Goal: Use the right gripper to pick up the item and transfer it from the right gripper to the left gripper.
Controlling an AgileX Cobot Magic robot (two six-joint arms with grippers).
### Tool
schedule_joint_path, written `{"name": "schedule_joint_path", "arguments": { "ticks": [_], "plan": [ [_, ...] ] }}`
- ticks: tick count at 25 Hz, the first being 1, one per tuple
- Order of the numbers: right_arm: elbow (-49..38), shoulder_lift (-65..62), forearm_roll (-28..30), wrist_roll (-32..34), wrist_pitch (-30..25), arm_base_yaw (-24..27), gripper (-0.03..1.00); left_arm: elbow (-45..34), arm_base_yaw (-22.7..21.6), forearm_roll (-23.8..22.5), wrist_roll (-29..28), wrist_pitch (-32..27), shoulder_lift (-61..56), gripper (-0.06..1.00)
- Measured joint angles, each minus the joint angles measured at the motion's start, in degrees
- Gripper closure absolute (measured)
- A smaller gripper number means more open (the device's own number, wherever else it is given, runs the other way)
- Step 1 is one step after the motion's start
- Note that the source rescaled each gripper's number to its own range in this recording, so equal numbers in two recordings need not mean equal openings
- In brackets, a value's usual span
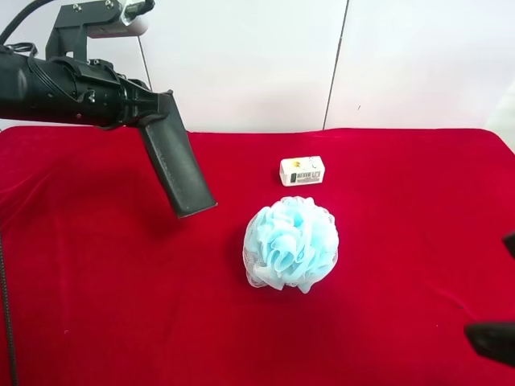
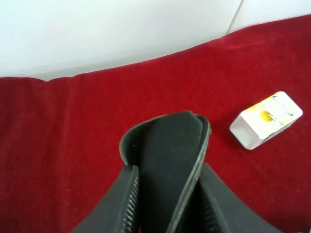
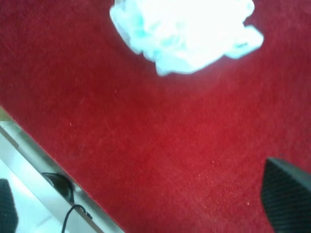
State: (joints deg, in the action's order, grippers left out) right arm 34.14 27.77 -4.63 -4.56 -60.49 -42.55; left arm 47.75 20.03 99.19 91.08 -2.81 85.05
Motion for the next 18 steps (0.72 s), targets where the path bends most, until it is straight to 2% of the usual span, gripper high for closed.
{"name": "schedule_joint_path", "arguments": {
  "ticks": [6,10,14,18],
  "plan": [
    [-5.8,-9.3,1.1,0.9,-0.9,0.0,-0.03,0.0,0.0,0.0,0.0,0.3,0.0,0.93],
    [-6.1,-13.4,2.1,1.4,-0.7,0.0,-0.03,0.0,0.0,0.0,0.0,0.4,0.0,0.93],
    [-6.1,-13.7,5.3,2.4,-0.7,0.0,-0.03,0.0,0.0,0.0,0.0,1.5,0.0,0.93],
    [-6.4,-13.7,9.6,6.8,-0.6,0.0,-0.03,0.0,0.0,0.0,0.1,5.3,0.0,0.93]
  ]
}}
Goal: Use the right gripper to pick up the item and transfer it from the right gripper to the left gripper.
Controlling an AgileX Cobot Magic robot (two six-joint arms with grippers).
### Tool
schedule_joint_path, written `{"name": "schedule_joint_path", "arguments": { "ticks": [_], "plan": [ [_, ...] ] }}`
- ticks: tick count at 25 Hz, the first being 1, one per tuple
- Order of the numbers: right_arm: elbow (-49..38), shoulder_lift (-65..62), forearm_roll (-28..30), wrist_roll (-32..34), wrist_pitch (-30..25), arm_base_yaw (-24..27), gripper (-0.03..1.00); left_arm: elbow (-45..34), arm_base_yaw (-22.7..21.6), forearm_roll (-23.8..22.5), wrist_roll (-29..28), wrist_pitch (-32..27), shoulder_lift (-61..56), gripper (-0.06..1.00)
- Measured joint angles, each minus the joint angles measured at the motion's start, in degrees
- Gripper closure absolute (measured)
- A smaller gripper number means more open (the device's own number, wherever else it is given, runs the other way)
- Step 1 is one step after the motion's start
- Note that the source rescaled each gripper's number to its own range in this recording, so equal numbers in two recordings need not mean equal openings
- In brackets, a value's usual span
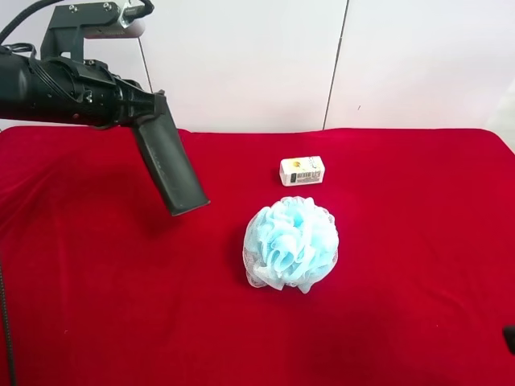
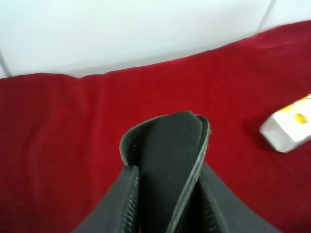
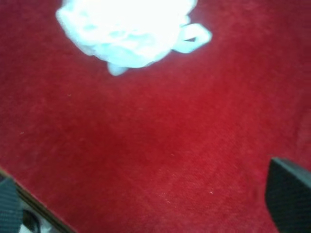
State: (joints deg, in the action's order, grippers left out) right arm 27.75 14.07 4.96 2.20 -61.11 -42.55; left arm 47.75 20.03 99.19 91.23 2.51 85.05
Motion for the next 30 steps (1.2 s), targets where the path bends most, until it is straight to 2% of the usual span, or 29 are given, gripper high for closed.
{"name": "schedule_joint_path", "arguments": {
  "ticks": [8,18,30],
  "plan": [
    [-0.1,0.0,1.9,2.5,0.0,0.0,-0.03,0.0,0.0,0.0,6.3,11.2,0.0,0.93],
    [-0.1,0.0,1.9,2.5,0.0,0.0,-0.03,0.0,0.0,0.0,9.5,12.3,1.9,0.93],
    [-0.1,0.0,1.7,2.5,0.0,0.0,-0.03,0.3,0.0,0.0,11.7,18.1,11.4,0.94]
  ]
}}
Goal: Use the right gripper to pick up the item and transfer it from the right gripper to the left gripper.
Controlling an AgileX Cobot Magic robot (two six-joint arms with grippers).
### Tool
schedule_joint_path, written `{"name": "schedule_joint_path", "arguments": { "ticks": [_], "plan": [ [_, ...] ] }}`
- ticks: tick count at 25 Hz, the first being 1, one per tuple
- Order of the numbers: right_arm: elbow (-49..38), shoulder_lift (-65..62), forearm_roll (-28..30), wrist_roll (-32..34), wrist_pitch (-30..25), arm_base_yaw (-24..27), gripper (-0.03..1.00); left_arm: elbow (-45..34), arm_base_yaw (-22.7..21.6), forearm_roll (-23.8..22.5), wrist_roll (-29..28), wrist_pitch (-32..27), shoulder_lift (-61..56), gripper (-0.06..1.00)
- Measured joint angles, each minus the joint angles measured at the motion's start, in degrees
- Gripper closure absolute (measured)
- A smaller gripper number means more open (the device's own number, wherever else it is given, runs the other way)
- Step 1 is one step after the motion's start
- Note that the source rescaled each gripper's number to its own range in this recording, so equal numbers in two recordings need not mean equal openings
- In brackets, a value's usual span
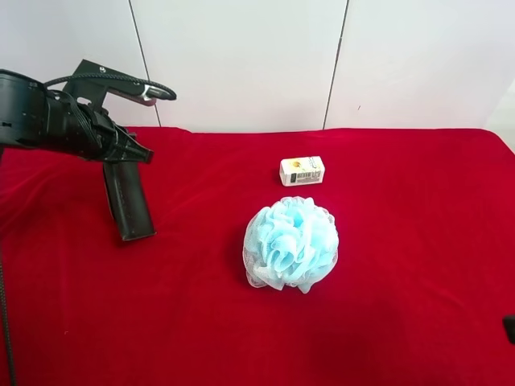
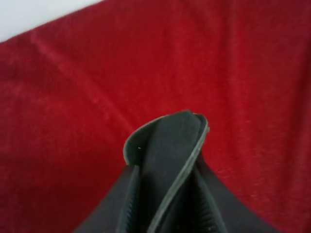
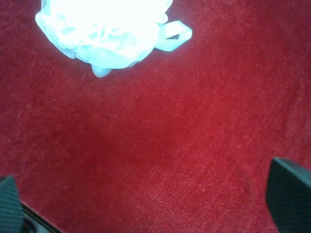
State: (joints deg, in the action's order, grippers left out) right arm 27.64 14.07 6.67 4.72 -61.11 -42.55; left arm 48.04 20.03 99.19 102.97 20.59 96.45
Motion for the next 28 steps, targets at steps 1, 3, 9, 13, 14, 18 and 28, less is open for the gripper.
{"name": "schedule_joint_path", "arguments": {
  "ticks": [1,3,9,13,14,18,28],
  "plan": [
    [0.0,0.0,0.0,0.0,0.0,0.0,-0.03,0.1,0.0,0.0,0.1,0.5,0.4,0.94],
    [0.0,0.0,0.0,0.0,0.0,0.0,-0.03,0.4,0.0,0.0,0.1,0.9,1.0,0.94],
    [0.0,0.0,0.0,0.0,0.0,0.0,-0.03,0.5,0.0,-0.2,0.1,1.1,2.6,0.94],
    [0.0,0.0,0.0,0.0,0.0,0.0,-0.03,0.5,0.0,-2.1,0.1,1.1,2.8,0.94],
    [0.0,0.0,0.0,0.0,0.0,0.0,-0.03,0.5,0.0,-2.7,0.1,1.3,2.8,0.94],
    [0.0,0.0,0.0,0.0,0.0,0.0,-0.03,0.5,0.0,-5.1,-0.1,2.0,2.9,0.93],
    [0.0,0.0,0.0,0.0,0.0,0.0,-0.03,-0.3,0.0,-17.3,-1.6,5.5,4.1,-0.01]
  ]
}}
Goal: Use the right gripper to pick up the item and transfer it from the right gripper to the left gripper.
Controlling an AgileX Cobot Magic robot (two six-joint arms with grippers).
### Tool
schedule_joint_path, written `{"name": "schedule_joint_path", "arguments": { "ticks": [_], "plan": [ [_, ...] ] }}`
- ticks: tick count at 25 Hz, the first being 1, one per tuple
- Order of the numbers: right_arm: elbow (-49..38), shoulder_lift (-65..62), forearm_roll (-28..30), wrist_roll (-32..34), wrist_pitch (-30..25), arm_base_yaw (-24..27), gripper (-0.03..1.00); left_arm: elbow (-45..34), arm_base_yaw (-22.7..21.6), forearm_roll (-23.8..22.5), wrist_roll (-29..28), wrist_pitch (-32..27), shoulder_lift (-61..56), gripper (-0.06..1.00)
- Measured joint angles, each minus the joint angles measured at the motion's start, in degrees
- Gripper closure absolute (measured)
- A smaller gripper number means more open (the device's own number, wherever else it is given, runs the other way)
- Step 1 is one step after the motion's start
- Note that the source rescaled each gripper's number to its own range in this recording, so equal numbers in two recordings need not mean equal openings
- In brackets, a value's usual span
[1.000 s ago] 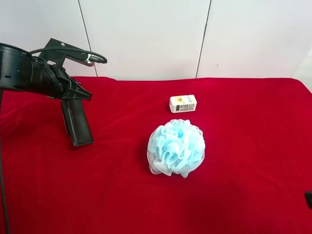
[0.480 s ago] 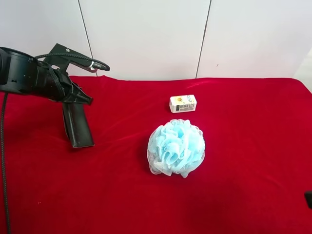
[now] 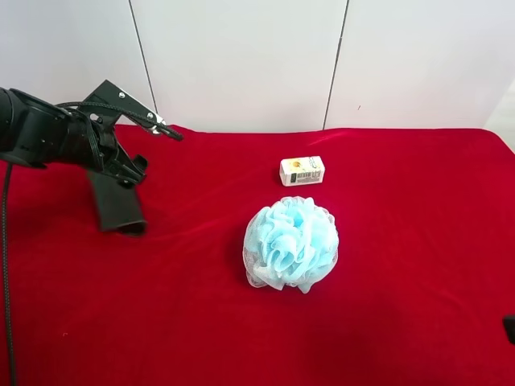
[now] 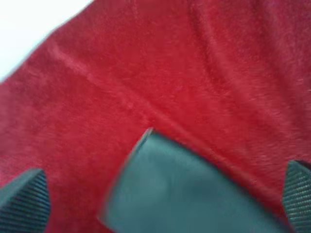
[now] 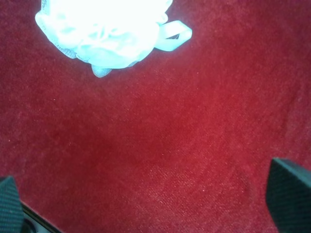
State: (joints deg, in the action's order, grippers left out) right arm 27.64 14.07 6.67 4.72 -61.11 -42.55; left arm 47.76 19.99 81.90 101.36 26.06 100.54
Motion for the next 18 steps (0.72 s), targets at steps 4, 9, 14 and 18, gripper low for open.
{"name": "schedule_joint_path", "arguments": {
  "ticks": [4,9,14,18],
  "plan": [
    [0.0,0.0,0.0,0.0,0.0,0.0,-0.03,0.0,0.0,-1.6,0.0,2.4,0.0,-0.04],
    [0.0,0.0,0.0,0.0,0.0,0.0,-0.03,0.0,0.0,-1.7,0.0,7.4,-0.1,-0.04],
    [0.0,0.0,0.0,0.0,0.0,0.0,-0.03,0.0,0.0,-1.7,0.0,16.7,-0.1,-0.04],
    [0.0,0.0,0.0,0.0,0.0,0.0,-0.03,0.0,0.0,-1.0,0.3,25.0,-0.5,-0.04]
  ]
}}
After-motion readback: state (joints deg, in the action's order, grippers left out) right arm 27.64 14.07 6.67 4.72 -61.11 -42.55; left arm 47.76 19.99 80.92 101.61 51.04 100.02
